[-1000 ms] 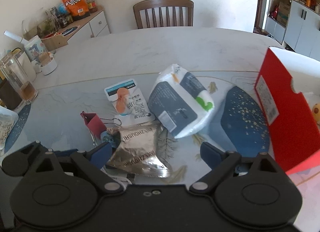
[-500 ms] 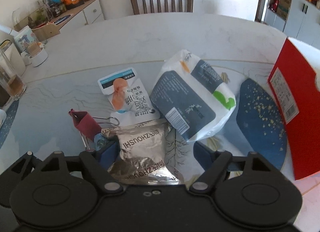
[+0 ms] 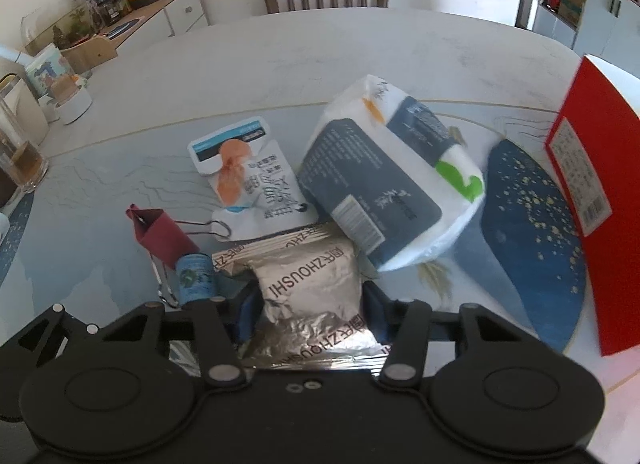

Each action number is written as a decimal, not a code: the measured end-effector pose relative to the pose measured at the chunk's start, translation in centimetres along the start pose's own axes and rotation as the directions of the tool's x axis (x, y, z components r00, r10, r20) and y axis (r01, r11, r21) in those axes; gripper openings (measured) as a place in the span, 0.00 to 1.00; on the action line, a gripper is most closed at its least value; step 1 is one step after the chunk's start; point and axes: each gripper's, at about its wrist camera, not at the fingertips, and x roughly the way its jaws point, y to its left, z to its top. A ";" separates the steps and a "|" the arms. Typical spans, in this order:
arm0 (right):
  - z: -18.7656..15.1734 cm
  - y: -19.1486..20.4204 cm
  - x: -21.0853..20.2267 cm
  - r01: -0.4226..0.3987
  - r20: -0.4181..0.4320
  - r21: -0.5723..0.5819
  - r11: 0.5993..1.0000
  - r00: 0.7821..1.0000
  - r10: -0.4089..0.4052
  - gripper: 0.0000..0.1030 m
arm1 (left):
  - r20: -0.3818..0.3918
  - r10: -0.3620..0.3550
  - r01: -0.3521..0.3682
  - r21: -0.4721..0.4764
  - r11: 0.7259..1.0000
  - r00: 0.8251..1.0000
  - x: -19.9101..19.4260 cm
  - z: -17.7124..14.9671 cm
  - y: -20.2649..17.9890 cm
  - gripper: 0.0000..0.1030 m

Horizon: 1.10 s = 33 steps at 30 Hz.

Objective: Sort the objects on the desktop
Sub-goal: 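Grasp the silver foil bag with the right tool while the left tool grasps the white cable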

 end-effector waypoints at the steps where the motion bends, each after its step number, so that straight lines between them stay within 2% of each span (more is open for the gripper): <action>1: -0.1 -0.1 -0.1 0.002 -0.002 0.000 1.000 1.000 -0.002 0.51 | -0.001 -0.004 0.004 -0.006 1.000 1.000 0.0 0.0 0.1 0.86; 5: -0.7 -0.7 -0.7 0.009 -0.008 0.003 1.000 1.000 -0.009 0.51 | -0.001 -0.006 0.006 -0.010 1.000 1.000 -0.1 0.1 0.2 0.83; 9: -1.3 -1.4 -1.3 0.025 -0.011 0.010 1.000 1.000 -0.024 0.50 | 0.005 -0.003 0.003 -0.016 1.000 1.000 -0.3 0.2 0.3 0.75; 20: -3.5 -4.1 -3.5 0.049 -0.012 0.034 0.998 0.999 -0.048 0.50 | 0.005 0.025 -0.025 -0.057 0.998 1.000 -1.1 0.1 0.2 0.74; 33: -5.5 -6.8 -5.9 0.055 -0.016 0.052 0.997 0.998 -0.054 0.49 | 0.011 0.021 -0.021 -0.060 0.998 1.000 -2.3 1.1 -1.8 0.74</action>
